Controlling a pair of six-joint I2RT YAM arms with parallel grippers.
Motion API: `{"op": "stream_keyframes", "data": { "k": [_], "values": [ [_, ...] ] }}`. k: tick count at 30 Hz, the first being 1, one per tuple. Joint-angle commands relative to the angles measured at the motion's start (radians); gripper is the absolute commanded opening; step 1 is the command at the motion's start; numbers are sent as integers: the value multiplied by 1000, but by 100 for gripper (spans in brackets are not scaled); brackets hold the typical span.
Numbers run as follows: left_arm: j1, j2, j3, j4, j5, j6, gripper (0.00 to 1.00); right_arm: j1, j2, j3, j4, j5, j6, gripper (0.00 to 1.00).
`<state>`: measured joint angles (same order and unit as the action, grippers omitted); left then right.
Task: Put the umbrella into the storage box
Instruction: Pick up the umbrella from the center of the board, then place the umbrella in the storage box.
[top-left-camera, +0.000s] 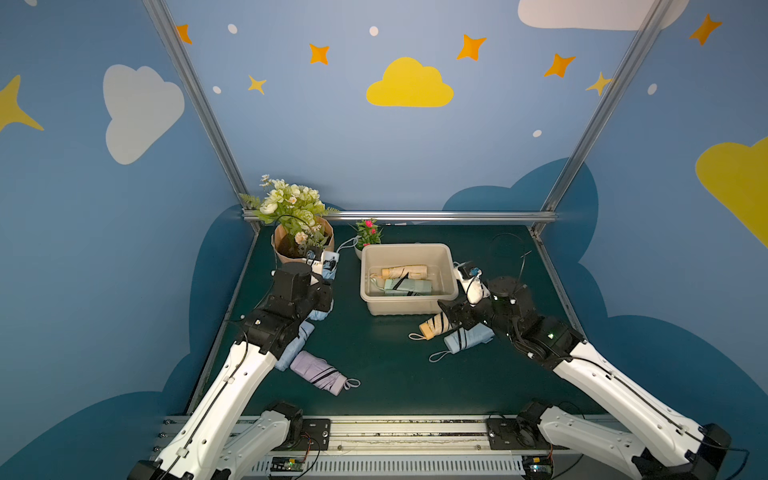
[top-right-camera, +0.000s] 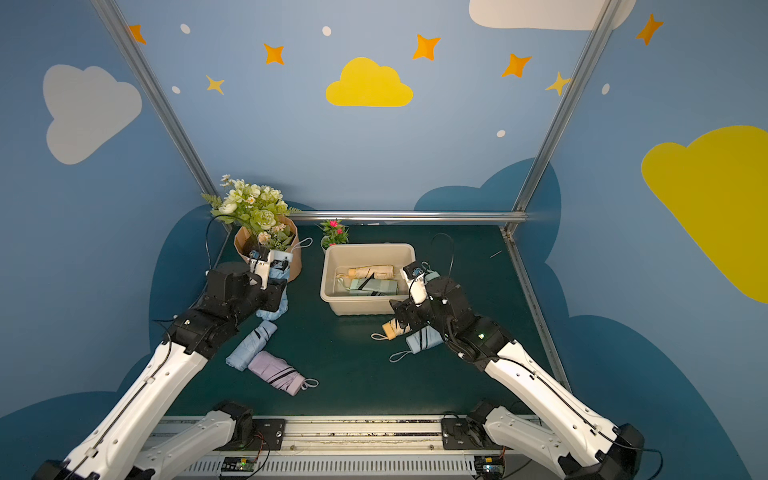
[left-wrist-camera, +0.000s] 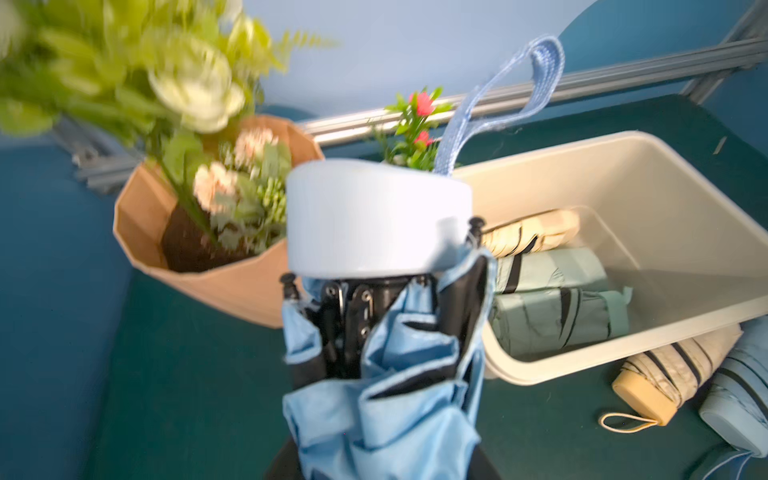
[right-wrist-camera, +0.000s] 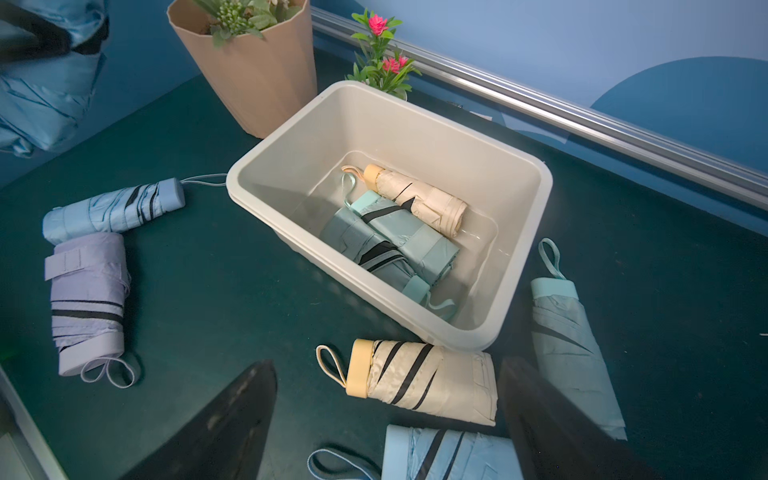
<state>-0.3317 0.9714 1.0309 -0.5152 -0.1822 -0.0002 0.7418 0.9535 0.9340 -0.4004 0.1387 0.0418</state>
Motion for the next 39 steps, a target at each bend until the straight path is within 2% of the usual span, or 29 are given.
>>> {"op": "stream_keyframes", "data": {
  "k": [1,9,14,18,26,33,39],
  "values": [
    [-33,74,108,130,105,212,25,-7,-39,-16,25,50,24,89],
    [-127,267,270,161,269,582,30,-12,-123,-46,-32,98,69,89],
    [-153,386,329,199,299,745,31,-12,-179,-76,-88,137,102,89],
    [-169,512,407,175,348,809,31,-14,-196,-86,-132,140,95,89],
    [-230,762,565,72,343,923,31,-13,-208,-83,-160,146,116,89],
    [-276,960,676,-46,236,1014,31,-14,-211,-79,-170,153,124,88],
    [-280,1040,703,-53,198,1000,33,-14,-210,-78,-172,162,121,89]
  ]
}}
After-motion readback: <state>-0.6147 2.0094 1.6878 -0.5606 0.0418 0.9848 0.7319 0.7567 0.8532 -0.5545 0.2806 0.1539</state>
